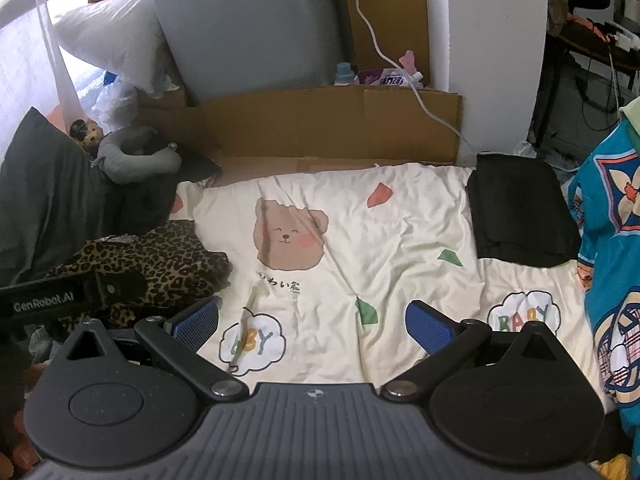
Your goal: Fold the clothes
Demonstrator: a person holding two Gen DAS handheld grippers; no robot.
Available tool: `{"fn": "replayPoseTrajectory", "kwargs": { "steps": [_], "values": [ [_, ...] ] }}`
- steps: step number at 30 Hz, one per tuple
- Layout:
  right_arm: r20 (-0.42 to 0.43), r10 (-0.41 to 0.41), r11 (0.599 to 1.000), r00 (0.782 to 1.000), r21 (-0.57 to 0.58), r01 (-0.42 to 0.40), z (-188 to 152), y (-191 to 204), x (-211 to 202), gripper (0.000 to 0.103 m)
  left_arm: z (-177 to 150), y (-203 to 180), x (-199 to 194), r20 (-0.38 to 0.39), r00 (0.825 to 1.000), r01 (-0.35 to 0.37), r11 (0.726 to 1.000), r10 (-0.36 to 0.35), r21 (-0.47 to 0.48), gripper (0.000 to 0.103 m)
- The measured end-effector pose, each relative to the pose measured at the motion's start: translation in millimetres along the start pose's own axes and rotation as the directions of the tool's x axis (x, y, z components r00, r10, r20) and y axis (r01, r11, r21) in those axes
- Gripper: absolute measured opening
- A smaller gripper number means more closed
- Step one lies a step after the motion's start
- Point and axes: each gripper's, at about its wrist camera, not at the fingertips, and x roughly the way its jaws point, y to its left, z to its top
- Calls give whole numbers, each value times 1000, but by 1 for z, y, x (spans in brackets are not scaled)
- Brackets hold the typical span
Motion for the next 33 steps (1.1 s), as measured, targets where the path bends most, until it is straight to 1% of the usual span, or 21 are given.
{"fn": "replayPoseTrajectory", "kwargs": {
  "steps": [3, 7, 12, 16, 18, 20, 22, 26, 31, 33],
  "values": [
    [-5, 4, 1000, 1000, 8, -4, 0, 0, 0, 103, -1, 0, 1, -4, 1000, 2, 1000, -2, 0, 100],
    [-12, 6, 1000, 1000, 14, -6, 0, 0, 2, 103, -2, 0, 1, 12, 1000, 11, 1000, -11, -8, 99],
    [-12, 29, 999, 1000, 25, -29, 0, 1, 5, 103, -2, -5, 3, 24, 1000, -6, 1000, 5, 29, 98],
    [-2, 42, 999, 999, 17, -42, 1, 1, 5, 102, 0, -3, 2, 64, 998, -28, 999, 26, 32, 95],
    [12, 39, 999, 999, 14, -39, 3, 1, 3, 100, 1, -1, 2, 78, 996, -45, 999, 43, 22, 95],
    [25, 39, 999, 999, 11, -39, 4, 0, 2, 94, 4, 2, 4, 77, 996, -39, 999, 38, 8, 94],
    [28, 36, 999, 999, 12, -37, 5, -1, 2, 93, 6, 3, 4, 84, 996, -30, 1000, 30, 3, 93],
    [20, 28, 999, 999, 16, -29, 3, -1, 5, 93, 11, 2, 5, 104, 994, -46, 999, 44, 19, 93],
    [-6, 31, 999, 1000, 15, -31, -2, 2, 10, 88, 12, 2, 8, 91, 994, -59, 998, 57, 18, 93],
    [-7, 32, 999, 999, 6, -32, -3, 4, 10, 88, 10, 1, 8, 86, 994, -68, 997, 66, 23, 93]
  ]
}}
